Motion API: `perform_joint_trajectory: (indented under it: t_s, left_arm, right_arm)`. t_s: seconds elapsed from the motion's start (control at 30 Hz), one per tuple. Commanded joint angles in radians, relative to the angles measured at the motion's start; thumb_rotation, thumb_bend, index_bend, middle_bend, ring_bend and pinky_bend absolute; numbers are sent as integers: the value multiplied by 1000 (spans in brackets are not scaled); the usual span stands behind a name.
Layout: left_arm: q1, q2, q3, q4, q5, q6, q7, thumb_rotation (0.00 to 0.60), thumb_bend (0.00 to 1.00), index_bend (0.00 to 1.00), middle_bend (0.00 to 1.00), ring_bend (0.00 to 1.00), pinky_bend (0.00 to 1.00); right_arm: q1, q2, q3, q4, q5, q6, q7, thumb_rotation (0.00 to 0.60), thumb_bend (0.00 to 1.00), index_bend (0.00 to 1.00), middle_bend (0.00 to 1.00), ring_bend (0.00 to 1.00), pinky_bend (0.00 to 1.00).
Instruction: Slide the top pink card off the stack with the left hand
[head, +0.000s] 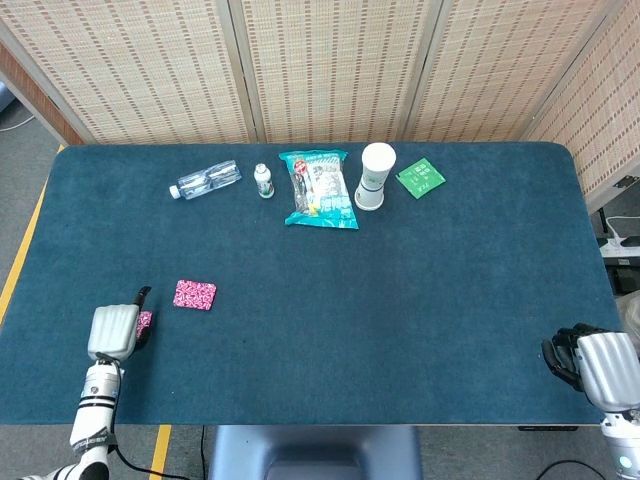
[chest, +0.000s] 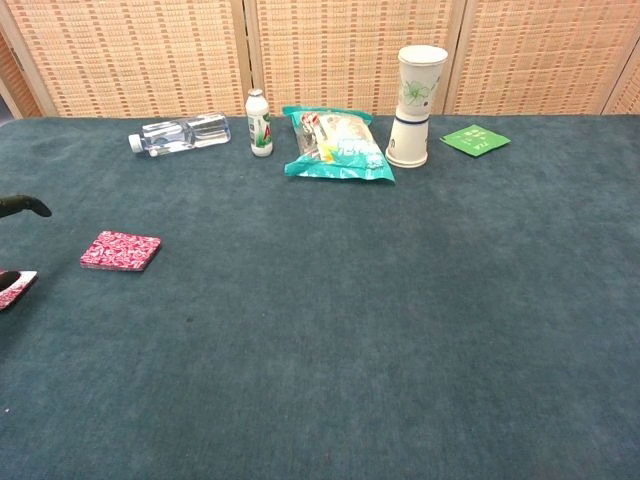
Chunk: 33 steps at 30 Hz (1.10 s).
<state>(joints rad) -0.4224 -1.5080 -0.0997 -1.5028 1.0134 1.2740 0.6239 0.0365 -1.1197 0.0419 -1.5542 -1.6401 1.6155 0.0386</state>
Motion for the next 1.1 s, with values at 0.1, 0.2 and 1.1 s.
perform_joint_trajectory:
  t_s: [0.1,0.2,1.1]
  left_arm:
    - [-62,-61,-38,11,-35,-50,66,600,361,186,1000,1000,1000]
    - [-92,-95,-56,40,-67,-80,96,600,361,185,1000,1000,1000]
    - [-203,-209,-97,181,-216,-157,193,600,364,186,1000,1000,1000]
  right_arm:
    - [0,3,2,1,2,1,9,600,413,985,826,718,835]
    - [0,6,1,1,0,3,16,600,412,986,826,718,835]
    - [1,10,1,1,-1,2,28,600,412,986,826,718,835]
